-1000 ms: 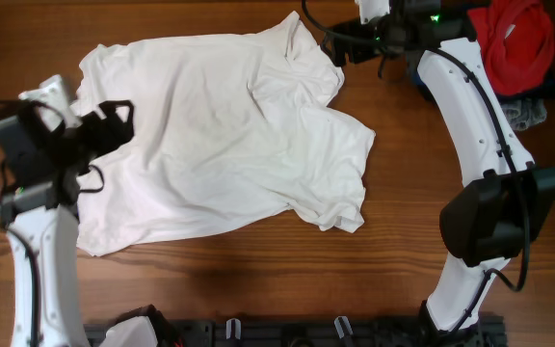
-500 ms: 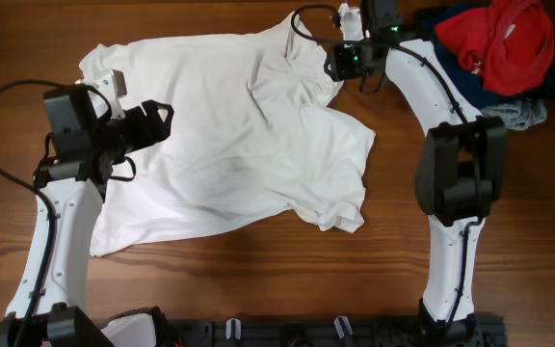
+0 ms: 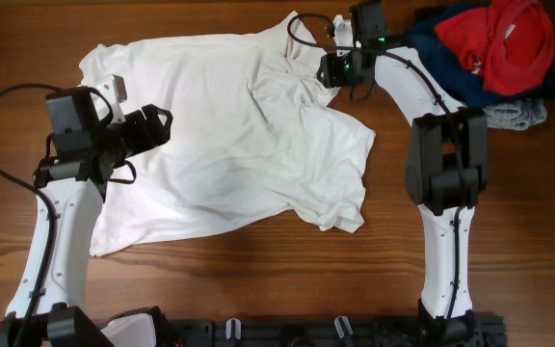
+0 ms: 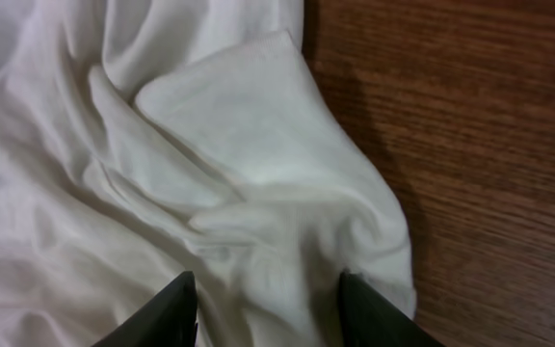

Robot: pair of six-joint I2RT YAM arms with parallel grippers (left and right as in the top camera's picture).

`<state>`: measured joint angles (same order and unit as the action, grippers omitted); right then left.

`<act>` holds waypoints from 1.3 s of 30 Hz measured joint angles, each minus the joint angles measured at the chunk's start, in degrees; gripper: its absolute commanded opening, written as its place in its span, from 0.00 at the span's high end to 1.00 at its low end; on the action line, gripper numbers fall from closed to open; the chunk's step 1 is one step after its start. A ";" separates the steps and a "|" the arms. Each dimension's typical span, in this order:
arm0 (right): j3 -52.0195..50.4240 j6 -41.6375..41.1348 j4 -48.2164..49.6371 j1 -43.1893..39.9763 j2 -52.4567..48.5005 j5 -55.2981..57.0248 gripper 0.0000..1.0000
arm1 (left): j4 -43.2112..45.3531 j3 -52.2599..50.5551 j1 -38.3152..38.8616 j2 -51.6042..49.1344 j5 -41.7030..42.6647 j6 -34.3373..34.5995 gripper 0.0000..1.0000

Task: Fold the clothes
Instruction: 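Grasp the shirt's right hem with the right gripper and tug it flat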

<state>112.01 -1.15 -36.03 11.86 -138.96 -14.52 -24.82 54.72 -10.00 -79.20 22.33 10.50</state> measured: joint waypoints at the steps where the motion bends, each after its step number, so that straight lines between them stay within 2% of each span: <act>1: -0.04 -0.15 0.20 0.02 -0.33 0.00 0.59 | -0.07 0.00 0.00 0.00 0.02 0.00 0.19; 3: -0.09 -0.68 1.25 0.07 -0.55 0.04 0.82 | -0.24 0.00 0.00 0.00 0.00 0.00 0.19; 6: -0.09 -1.33 1.88 0.04 -0.55 0.24 0.96 | -0.33 0.00 0.00 0.00 0.00 0.00 0.19; 18: 0.94 -2.34 10.10 -0.96 -0.46 1.64 0.96 | -0.44 0.00 0.00 0.00 0.00 0.00 0.20; 29: 4.04 -2.49 13.75 -8.61 1.70 6.05 0.95 | -0.44 0.00 0.00 0.00 0.00 0.00 0.20; 30: 4.04 -2.47 14.43 -9.07 1.70 6.10 0.80 | -0.44 0.00 0.00 0.00 0.00 0.00 0.20; 31: 4.04 -2.40 15.45 -9.70 1.70 6.19 0.35 | -0.44 0.00 0.00 0.00 0.00 0.00 0.20; 34: 4.09 -2.12 16.72 -10.43 1.73 6.69 0.01 | -0.44 0.00 0.00 0.00 0.00 0.00 0.20; 36: 4.09 -2.08 15.41 -10.45 2.01 6.86 0.00 | -0.46 0.00 0.00 0.00 0.00 0.00 0.18; 39: 4.11 -2.05 8.20 -10.27 4.24 6.60 0.00 | -0.44 0.00 0.00 0.00 -0.61 -0.13 0.13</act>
<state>116.11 -3.20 -27.83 1.58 -134.72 -7.92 -25.26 54.72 -10.00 -79.20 21.71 10.37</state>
